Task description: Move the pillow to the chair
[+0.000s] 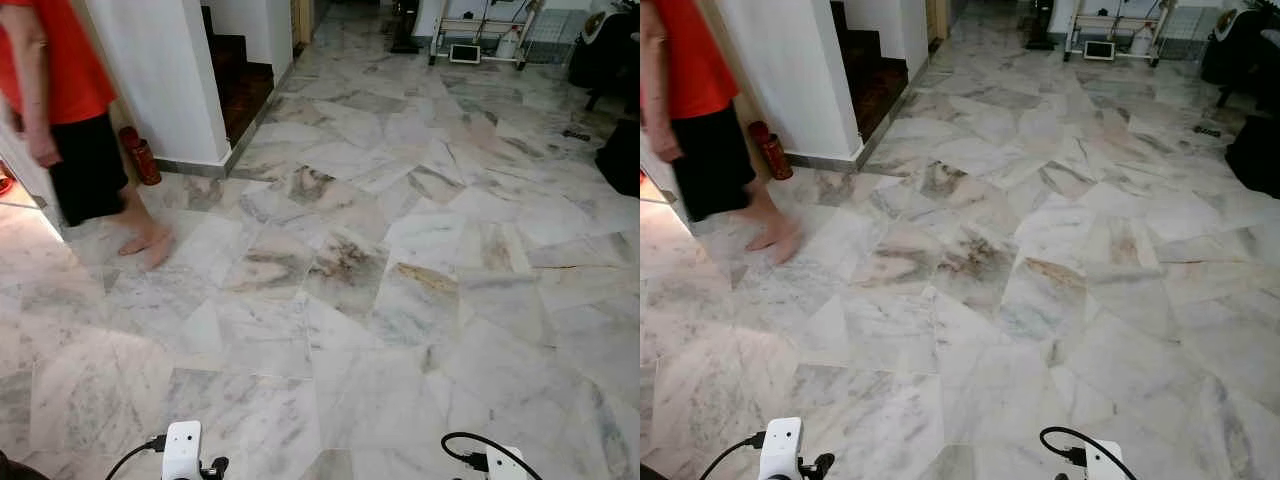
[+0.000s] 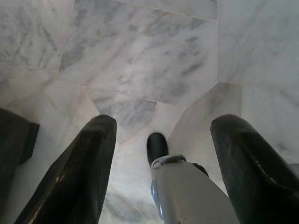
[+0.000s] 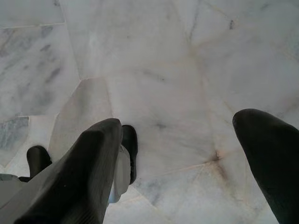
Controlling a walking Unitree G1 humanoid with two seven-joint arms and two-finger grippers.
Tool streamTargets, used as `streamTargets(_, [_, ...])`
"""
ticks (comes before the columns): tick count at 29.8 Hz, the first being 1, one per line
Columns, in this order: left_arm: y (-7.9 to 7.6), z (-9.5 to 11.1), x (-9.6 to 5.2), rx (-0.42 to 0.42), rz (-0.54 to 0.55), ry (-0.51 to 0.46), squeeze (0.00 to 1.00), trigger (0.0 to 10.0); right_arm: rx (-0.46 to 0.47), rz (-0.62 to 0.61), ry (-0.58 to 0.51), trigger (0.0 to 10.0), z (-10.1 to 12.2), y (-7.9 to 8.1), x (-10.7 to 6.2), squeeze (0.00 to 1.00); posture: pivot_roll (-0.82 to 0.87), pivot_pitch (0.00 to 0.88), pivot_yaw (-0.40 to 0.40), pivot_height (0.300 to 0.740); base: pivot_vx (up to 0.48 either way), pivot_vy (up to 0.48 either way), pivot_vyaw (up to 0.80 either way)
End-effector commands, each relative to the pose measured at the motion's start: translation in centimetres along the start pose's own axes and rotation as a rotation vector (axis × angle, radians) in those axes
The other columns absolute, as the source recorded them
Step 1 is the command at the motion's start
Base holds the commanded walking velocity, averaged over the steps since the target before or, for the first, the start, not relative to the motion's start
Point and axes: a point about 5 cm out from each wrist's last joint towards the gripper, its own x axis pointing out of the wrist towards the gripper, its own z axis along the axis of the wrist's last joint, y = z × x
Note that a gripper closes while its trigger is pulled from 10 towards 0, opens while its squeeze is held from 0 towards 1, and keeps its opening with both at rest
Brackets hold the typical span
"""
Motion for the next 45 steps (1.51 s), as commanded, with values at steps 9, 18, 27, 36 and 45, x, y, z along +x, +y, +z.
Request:
streamTargets(9, [5.1,-2.4,-1.4,-0.084,0.104,0.067,0.0,10.0,0.26,0.079,-0.164,10.0,10.8,3.9,1.2,0.0,0.01,0.0,-0.064,0.74,0.0,0.0,0.0])
streamTargets(18, [5.2,-1.8,-1.4,-0.105,0.111,0.025,0.0,10.0,0.164,0.058,-0.139,10.0,11.3,3.9,1.2,0.0,0.0,0.0,-0.046,0.74,0.0,0.0,0.0])
streamTargets(27, [5.6,-2.0,-1.5,0.01,0.074,0.069,0.0,10.0,0.138,0.023,-0.1,10.0,10.6,4.3,1.3,0.0,-0.05,0.0,-0.007,0.74,0.0,0.0,0.0])
streamTargets(36, [5.8,-3.3,-1.9,0.027,0.084,0.104,0.0,10.0,0.148,0.061,-0.071,10.0,8.9,4.6,1.4,0.0,-0.06,0.0,0.003,0.74,0.0,0.0,0.0])
streamTargets(45, [5.2,-3.9,-2.3,-0.016,0.123,0.014,0.0,10.0,0.222,0.034,-0.205,10.0,8.5,3.7,1.1,0.0,-0.06,0.0,-0.019,0.74,0.0,0.0,0.0])
